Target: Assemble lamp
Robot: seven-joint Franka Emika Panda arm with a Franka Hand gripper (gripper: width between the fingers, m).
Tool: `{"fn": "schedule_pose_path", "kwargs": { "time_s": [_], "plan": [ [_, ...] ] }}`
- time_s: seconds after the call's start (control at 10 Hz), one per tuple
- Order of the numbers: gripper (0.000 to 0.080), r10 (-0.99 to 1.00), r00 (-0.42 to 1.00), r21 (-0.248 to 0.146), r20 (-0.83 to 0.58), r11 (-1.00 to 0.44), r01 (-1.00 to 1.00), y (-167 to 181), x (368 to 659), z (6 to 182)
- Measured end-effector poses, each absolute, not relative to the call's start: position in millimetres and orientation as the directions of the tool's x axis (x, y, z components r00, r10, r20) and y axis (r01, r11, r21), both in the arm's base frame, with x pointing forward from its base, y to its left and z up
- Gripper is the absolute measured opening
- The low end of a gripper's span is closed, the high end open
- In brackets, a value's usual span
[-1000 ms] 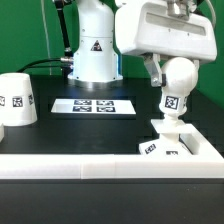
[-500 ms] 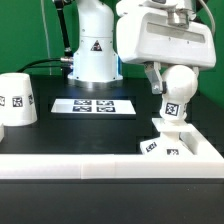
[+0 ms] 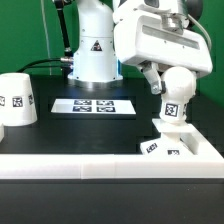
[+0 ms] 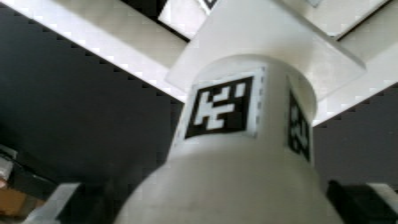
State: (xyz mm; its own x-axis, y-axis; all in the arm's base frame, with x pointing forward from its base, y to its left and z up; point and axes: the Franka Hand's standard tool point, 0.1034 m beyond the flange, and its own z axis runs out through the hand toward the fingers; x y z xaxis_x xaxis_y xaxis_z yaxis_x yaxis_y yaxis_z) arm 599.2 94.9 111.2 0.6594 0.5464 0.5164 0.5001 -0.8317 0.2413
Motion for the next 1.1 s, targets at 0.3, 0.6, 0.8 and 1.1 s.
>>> {"fn": "schedule_pose_path", "kwargs": {
  "time_s": [0.3,0.6,0.8,1.1],
  "plan": [
    [0.0667,0.546,0.660,0.241,0.517,-0.832,0.500,95,599,111.3],
    [0.0698,0.546,0.659,0.246,0.517,-0.833,0.496,90,601,114.1],
    [0.0699,0.546,0.651,0.251,0.527,-0.832,0.494,92,602,125.0],
    [0.0699,0.540,0.663,0.243,0.518,-0.836,0.491,93,604,143.4]
  ]
}}
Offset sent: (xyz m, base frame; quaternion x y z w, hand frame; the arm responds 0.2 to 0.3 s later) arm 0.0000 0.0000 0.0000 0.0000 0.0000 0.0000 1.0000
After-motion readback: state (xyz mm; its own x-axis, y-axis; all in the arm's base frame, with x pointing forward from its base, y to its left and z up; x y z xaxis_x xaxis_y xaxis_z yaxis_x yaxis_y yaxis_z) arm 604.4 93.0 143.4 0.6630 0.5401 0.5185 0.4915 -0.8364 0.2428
